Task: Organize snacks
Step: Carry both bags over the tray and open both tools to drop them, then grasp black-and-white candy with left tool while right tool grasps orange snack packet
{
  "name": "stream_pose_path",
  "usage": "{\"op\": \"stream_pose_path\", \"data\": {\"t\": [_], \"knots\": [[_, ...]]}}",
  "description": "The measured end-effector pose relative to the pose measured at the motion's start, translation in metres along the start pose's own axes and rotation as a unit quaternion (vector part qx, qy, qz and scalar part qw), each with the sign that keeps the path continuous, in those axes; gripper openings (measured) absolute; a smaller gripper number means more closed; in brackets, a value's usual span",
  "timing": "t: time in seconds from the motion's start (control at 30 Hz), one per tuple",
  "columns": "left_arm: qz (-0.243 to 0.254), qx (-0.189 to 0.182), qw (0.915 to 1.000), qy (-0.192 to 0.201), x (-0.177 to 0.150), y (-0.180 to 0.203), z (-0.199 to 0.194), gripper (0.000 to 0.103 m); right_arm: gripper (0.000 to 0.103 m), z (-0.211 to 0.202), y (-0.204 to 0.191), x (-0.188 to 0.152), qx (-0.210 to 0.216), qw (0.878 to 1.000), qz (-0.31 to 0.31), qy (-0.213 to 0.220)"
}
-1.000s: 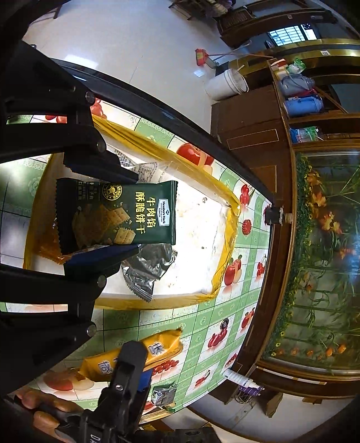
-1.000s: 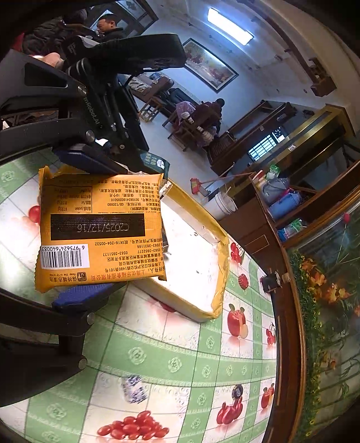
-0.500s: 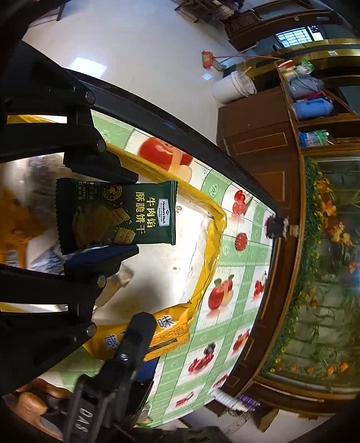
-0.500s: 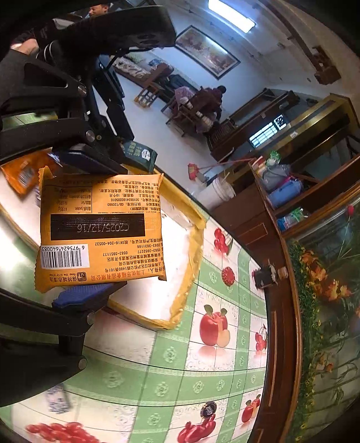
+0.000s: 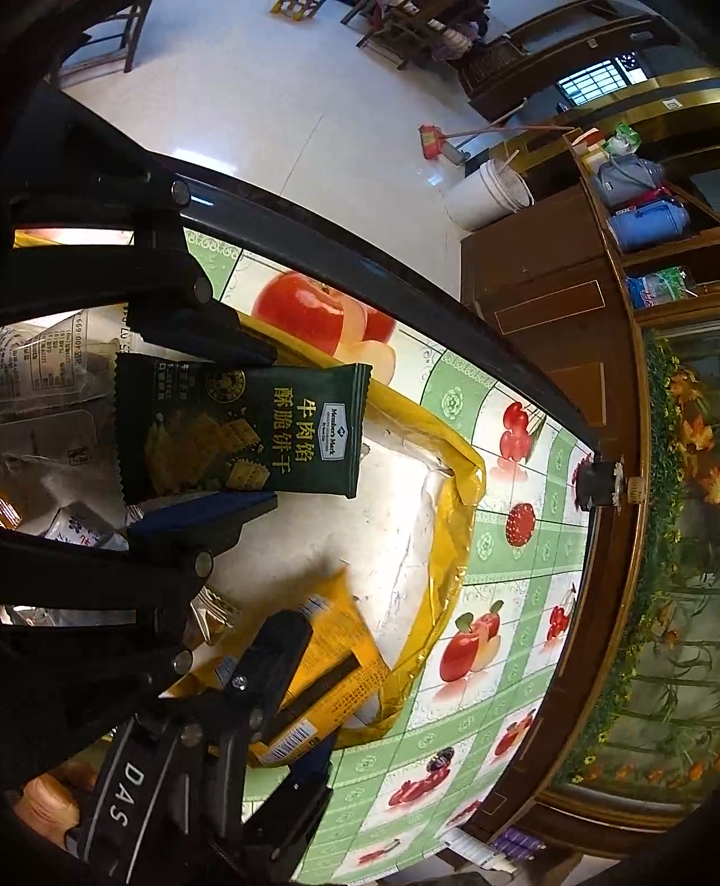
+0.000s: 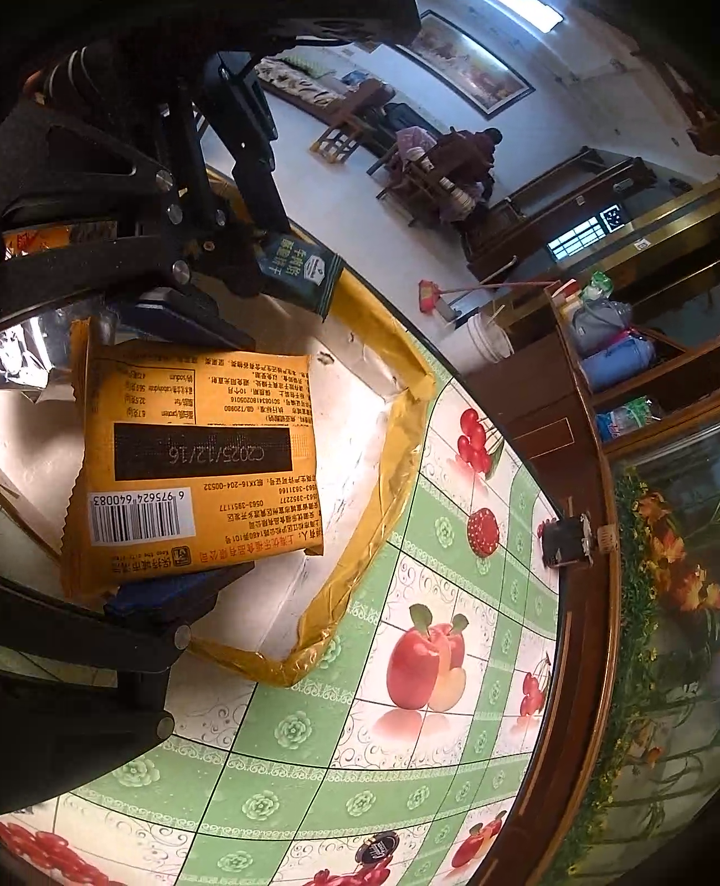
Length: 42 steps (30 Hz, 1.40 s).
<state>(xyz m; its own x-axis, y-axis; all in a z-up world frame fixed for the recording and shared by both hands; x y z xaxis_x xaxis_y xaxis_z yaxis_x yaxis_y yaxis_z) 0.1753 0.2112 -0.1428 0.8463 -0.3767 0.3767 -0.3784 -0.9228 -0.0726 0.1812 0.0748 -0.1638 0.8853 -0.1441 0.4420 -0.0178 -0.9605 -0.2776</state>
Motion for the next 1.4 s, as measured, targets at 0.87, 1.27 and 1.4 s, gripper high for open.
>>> {"op": "stream_pose_path", "data": {"t": [0.87, 1.27, 1.4], "knots": [[0.082, -0.072, 0.9933, 0.039, -0.037, 0.105, -0.068, 0.052, 0.074, -0.126, 0.114, -0.125, -0.015, 0.989, 0.132, 0.069], [0.169, -0.094, 0.9807, 0.029, -0.059, 0.192, -0.07, 0.052, 0.076, -0.209, 0.182, -0.223, -0.06, 0.971, 0.205, 0.111], [0.205, -0.092, 0.9743, 0.024, -0.064, 0.219, -0.063, 0.052, 0.077, -0.245, 0.205, -0.264, -0.122, 0.958, 0.227, 0.128]]}}
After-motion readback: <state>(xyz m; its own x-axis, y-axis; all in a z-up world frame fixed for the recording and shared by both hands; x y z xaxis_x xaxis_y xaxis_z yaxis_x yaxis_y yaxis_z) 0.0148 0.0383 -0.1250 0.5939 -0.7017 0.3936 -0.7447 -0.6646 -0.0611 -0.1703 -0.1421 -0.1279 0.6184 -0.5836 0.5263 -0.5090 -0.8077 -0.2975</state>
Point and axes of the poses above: each gripper's, at about its wrist camera, not at the fingertips, and z roughly the way its jaws point, y to its right, x to its top, the point moved 9 cm from there along z, roughly the way its jaws point, and after that the axes turned 11 degrees about -y, right-handed, at the moved point
